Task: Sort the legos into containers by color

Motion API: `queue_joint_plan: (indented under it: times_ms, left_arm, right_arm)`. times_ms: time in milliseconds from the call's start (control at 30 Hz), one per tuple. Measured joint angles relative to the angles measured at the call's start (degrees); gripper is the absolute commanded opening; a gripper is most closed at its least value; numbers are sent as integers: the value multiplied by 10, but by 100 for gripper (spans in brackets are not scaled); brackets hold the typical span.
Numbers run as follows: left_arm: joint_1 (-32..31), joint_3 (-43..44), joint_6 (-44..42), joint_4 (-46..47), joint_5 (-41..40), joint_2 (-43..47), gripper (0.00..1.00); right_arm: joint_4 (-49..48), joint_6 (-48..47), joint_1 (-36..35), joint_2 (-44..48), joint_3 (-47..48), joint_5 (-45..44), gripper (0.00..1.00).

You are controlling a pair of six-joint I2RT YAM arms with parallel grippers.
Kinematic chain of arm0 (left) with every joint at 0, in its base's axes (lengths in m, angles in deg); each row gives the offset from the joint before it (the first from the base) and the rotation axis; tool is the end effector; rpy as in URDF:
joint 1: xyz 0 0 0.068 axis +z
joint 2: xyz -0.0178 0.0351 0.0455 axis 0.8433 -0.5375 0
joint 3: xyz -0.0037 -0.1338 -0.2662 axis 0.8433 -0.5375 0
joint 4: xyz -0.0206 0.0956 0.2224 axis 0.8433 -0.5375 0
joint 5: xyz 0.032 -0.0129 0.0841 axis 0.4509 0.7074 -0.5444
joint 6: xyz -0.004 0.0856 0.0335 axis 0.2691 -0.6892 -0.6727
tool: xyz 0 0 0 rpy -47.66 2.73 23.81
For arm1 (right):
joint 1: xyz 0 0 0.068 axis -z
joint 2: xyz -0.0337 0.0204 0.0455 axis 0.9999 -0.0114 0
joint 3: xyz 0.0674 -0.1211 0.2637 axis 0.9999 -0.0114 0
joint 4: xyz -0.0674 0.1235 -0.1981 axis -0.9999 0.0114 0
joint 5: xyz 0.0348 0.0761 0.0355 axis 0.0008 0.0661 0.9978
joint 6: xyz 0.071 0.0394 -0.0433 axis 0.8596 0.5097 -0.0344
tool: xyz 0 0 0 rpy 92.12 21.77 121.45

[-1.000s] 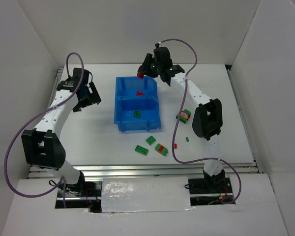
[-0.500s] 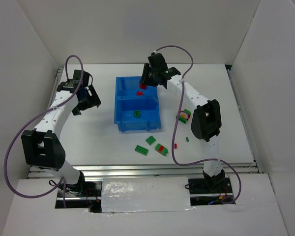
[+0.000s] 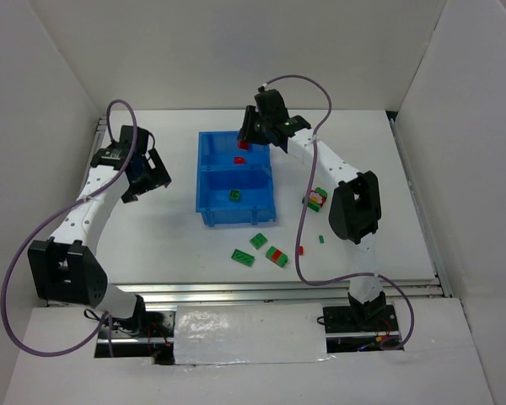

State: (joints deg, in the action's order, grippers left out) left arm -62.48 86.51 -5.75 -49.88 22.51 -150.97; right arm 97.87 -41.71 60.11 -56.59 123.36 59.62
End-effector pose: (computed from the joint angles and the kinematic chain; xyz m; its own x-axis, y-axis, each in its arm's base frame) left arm 0.3057 -0.0064 0.3054 -0.6323 -0.5430 -0.5525 -0.5527 0.8160 -0.1694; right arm 0.4642 0.2614 0.3042 -0.6818 0.1869 -0.7073 -0.1872 0.8901 0.4156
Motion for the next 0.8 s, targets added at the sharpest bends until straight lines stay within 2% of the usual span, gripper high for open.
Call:
queue_joint_plan:
  times_ms: [33,100,167,233,333,533,700,800]
  left_arm:
    - [0,-4,0,2,1,5,99]
    - [0,-10,0,9,4,13,100]
    - [0,-14,-2,17,6,22,100]
    - [0,-24,-3,29,10,37,100]
    - [0,-40,-7,40,16,57,100]
    - [0,-64,-21,55,34,82,99]
    - [0,-64,-38,59,52,91,100]
    - [-5,-62,-51,56,62,96,100]
  right_arm:
    - [-3,0,0,0,0,0,9]
    - [-10,0,0,-1,0,-1,36]
    - [-15,2,0,-4,2,-2,69]
    - [-16,-1,0,-12,12,-2,86]
    - [-8,-9,0,-29,42,1,91]
    - [7,-36,3,-14,58,-1,93]
    - [41,-36,35,114,-76,-13,93]
    - [61,-27,119,218,-185,-7,93]
